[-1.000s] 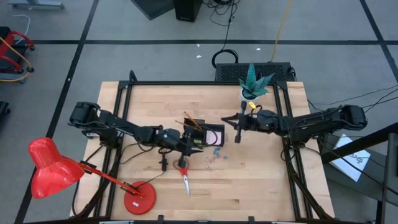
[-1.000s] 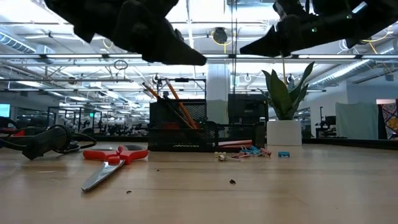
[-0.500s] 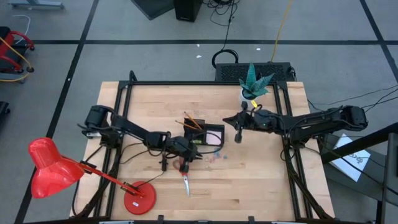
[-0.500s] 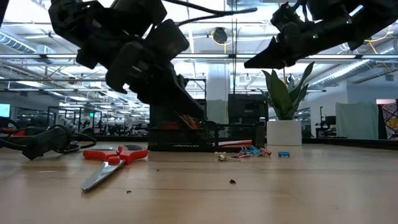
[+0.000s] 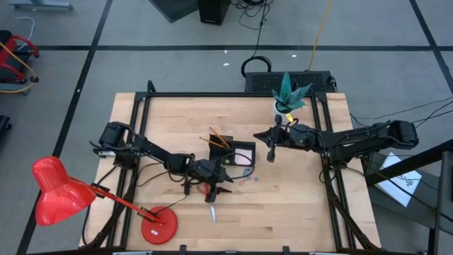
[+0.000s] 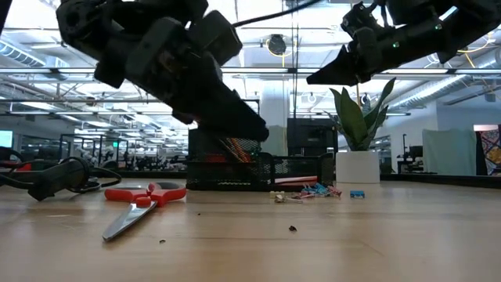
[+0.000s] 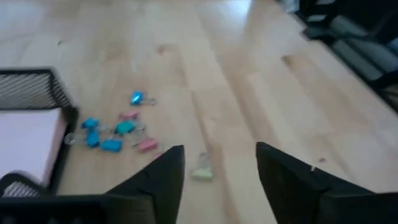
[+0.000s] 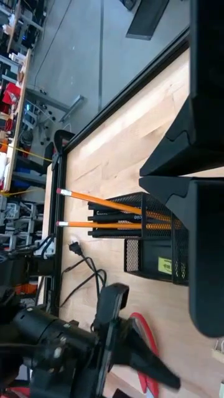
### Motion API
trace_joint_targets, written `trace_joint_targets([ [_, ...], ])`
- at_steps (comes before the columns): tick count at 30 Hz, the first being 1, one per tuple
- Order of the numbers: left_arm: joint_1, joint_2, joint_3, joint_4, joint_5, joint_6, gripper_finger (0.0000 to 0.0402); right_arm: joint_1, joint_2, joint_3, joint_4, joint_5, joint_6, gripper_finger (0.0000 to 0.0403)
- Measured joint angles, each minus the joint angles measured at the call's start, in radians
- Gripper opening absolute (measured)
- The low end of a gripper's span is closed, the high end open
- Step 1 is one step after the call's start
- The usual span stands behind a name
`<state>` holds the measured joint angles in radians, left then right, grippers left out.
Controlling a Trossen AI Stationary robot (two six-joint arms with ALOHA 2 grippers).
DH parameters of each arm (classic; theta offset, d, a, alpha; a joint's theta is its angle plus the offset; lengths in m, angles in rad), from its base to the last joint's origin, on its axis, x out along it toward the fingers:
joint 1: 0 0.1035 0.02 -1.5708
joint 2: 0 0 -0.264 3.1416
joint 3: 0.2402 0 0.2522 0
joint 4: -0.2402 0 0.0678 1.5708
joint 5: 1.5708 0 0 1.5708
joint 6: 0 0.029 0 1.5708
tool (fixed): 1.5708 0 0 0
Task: Pick and place office supplies into organizer
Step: Put the green binder clip into the black desk organizer
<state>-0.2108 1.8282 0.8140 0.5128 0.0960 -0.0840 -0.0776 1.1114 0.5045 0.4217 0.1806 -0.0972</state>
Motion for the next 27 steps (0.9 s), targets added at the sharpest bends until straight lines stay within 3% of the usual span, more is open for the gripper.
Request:
trace_joint_targets([
  [7, 0.004, 0.017, 0.141, -0.218, -0.070, 0.015, 0.0227, 0.001, 0.000, 0.000, -0.001, -0.001, 0.011, 0.0000],
  [15, 0.003, 0.028, 0.158, -0.284, 0.039, 0.048, 0.0228, 0.001, 0.000, 0.000, -0.008, -0.002, 0.006, 0.0000],
  [27, 0.039, 0.159, 0.268, -0.312, 0.135, 0.115, 0.0228, 0.001, 0.000, 0.000, -0.013, -0.001, 0.004, 0.0000],
])
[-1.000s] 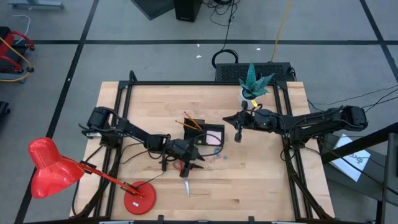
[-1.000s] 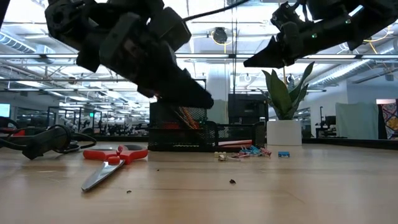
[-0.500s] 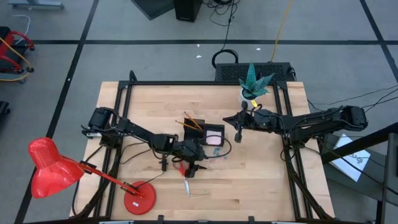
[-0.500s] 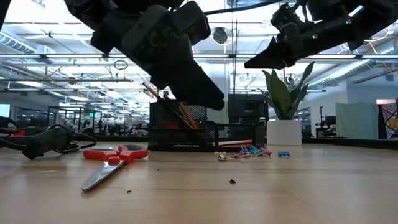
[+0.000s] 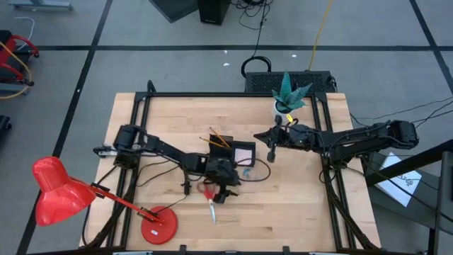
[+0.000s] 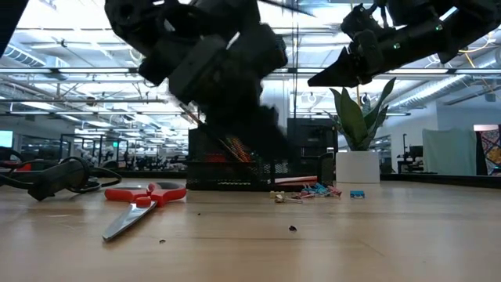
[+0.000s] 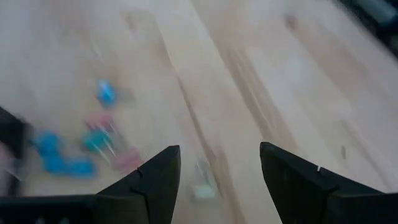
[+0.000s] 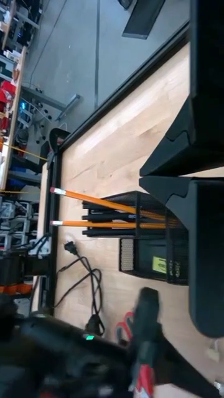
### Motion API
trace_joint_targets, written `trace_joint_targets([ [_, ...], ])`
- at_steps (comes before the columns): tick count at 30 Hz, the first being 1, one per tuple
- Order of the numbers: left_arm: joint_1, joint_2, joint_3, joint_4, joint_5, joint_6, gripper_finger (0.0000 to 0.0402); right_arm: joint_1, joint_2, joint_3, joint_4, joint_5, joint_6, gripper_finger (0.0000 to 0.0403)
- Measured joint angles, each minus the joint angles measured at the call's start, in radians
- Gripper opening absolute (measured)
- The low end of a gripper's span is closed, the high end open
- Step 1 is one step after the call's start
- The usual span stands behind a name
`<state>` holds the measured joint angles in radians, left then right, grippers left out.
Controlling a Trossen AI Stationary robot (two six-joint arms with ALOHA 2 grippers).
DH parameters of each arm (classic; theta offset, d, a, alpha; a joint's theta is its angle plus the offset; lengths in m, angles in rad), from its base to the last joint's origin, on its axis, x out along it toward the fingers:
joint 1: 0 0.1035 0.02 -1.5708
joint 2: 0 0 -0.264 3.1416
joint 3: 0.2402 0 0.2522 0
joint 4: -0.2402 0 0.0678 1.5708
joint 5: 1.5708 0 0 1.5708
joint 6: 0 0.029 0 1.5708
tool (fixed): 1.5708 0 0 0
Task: Pick and place office supplies into organizer
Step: Put the green binder clip into the black desk organizer
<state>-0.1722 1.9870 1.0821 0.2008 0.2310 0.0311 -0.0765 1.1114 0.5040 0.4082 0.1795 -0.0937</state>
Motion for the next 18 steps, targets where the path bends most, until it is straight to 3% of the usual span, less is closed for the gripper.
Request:
trace_joint_targets([
  [6, 0.001, 0.076, 0.047, -0.016, 0.036, -0.003, 0.0228, 0.000, 0.000, 0.000, -0.018, 0.000, 0.000, 0.0000],
  [18, 0.006, 0.066, 0.040, -0.081, 0.020, 0.000, 0.0228, 0.000, 0.000, 0.000, -0.025, 0.001, -0.001, 0.0000],
])
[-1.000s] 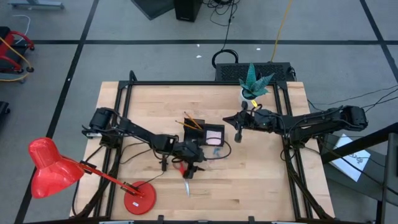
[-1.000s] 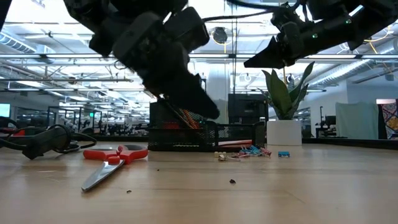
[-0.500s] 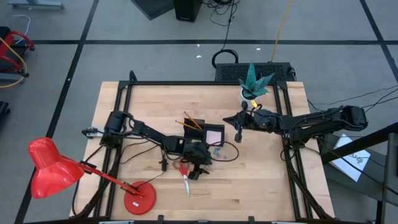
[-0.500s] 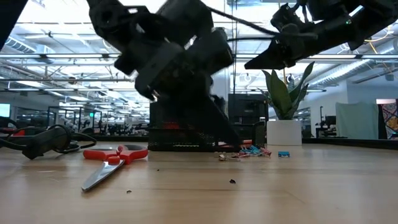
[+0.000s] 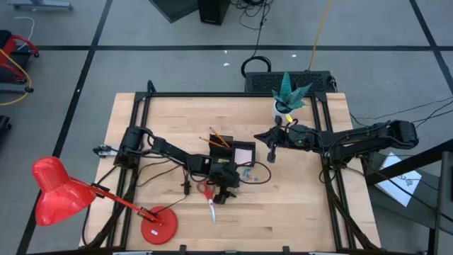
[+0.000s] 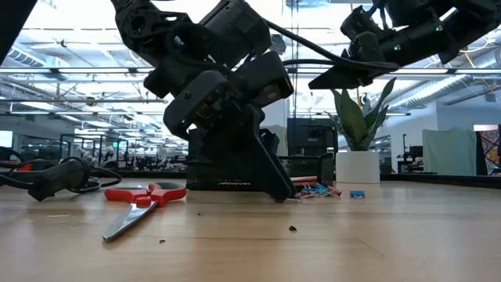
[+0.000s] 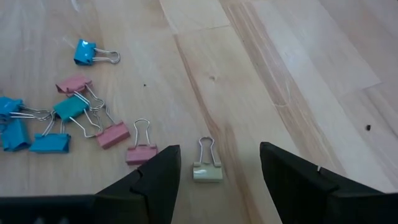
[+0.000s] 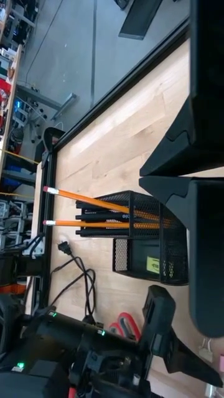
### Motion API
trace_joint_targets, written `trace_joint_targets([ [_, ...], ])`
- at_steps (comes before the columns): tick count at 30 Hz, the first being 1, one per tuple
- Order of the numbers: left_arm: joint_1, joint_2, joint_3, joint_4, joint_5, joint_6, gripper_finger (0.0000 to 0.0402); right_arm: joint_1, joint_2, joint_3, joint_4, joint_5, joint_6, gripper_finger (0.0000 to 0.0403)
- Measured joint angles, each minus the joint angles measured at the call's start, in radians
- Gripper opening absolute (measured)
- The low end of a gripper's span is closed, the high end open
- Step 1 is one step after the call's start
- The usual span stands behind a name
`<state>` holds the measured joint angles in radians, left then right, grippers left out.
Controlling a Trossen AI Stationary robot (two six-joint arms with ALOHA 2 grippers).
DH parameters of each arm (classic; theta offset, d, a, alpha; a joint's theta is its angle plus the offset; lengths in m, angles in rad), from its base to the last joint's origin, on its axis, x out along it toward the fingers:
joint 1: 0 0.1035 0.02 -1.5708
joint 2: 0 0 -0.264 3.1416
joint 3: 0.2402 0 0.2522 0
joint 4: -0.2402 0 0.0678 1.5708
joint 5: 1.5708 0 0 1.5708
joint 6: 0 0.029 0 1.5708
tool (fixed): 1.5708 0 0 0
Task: Pick and place office supplies into organizer
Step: Put the green binder clip into the black desk organizer
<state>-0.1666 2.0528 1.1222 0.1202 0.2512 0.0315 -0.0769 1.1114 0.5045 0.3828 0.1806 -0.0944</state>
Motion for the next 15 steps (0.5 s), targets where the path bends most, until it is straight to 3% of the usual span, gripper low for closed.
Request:
trace_joint_targets([
  [15, -0.001, -0.003, 0.001, -0.062, -0.044, 0.048, 0.0227, 0.000, 0.000, 0.000, 0.001, 0.000, 0.000, 0.0000],
])
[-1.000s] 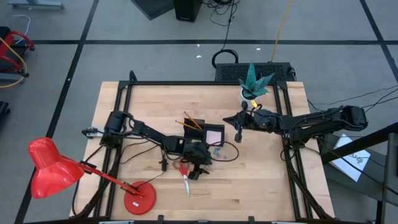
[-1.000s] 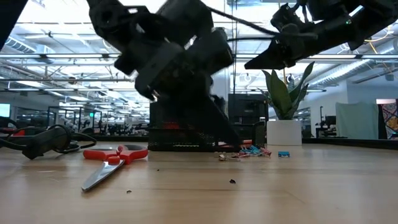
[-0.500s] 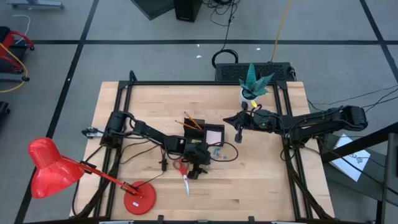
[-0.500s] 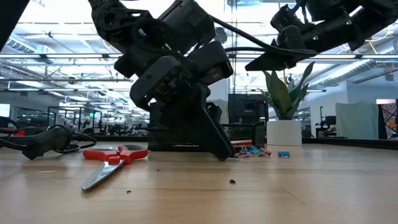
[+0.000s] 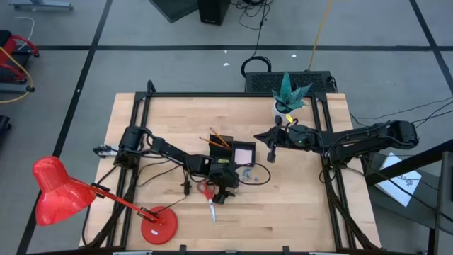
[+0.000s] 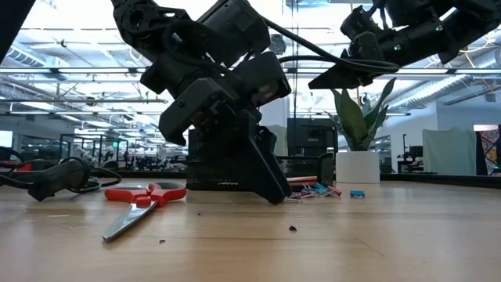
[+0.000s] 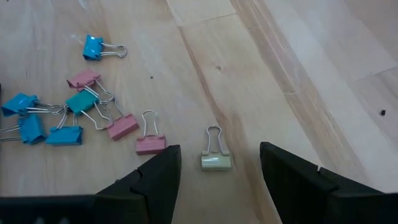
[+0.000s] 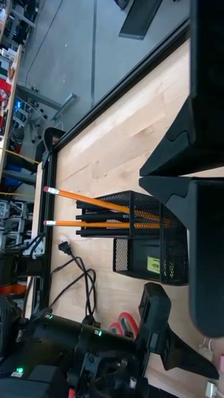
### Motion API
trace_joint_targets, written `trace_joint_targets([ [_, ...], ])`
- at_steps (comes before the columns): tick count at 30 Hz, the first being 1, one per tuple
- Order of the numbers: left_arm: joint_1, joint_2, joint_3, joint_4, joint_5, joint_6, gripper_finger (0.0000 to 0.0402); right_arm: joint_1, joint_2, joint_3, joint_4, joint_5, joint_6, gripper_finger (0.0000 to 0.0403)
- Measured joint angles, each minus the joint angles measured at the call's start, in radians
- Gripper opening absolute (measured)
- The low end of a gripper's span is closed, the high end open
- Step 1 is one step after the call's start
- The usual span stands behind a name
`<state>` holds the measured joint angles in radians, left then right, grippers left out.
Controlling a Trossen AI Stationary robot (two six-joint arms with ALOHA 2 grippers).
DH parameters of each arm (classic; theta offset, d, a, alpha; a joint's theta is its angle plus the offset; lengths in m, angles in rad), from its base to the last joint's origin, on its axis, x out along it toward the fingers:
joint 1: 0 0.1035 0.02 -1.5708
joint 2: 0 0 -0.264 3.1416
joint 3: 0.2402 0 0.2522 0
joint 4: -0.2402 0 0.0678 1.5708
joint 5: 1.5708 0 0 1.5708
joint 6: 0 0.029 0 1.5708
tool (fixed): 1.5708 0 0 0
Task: Pick and place office supplies into organizer
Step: Put the green binder clip into the black desk organizer
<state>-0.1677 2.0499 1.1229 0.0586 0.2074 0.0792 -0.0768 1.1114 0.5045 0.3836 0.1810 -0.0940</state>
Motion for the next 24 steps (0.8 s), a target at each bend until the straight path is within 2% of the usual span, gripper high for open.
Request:
trace_joint_targets([
  [14, 0.000, 0.002, -0.002, 0.000, -0.006, 0.015, 0.0224, 0.000, 0.000, 0.000, 0.000, 0.000, 0.000, 0.0000],
  [24, 0.002, 0.003, -0.002, 0.000, -0.021, 0.014, 0.0118, 0.000, 0.000, 0.000, 0.000, 0.000, -0.003, 0.0000],
])
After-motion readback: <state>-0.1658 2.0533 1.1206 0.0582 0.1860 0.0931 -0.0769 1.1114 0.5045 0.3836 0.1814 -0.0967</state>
